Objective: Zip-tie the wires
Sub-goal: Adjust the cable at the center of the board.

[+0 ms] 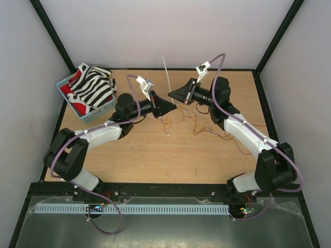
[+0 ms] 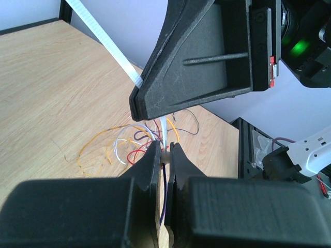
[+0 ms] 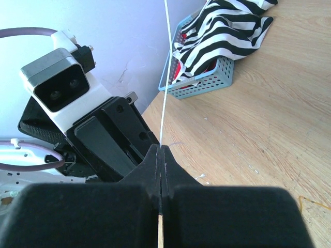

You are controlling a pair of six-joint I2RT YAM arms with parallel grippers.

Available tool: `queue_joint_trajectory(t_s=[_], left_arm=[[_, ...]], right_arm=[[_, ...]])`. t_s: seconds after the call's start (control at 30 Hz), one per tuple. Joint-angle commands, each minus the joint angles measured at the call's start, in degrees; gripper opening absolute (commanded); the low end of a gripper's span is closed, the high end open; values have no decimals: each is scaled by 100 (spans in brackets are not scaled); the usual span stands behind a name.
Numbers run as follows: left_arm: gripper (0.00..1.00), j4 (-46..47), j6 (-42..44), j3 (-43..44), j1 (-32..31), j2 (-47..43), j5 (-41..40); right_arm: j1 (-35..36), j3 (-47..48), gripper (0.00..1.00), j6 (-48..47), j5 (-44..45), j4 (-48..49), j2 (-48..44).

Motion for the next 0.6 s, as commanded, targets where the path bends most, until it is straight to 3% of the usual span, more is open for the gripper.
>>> queue_joint_trajectory(t_s=[0.0,0.5,0.57], left_arm=[[0,-212,135,-313,-90,172,214],[0,-598,164,-605,-17,7,16],[0,-994,176,-552,63,-208,-106]], right_arm=[[36,556,0,-32,173,429,6],[31,621,0,-307,126,188,-88],[1,503,19,-476,188,72,-199]])
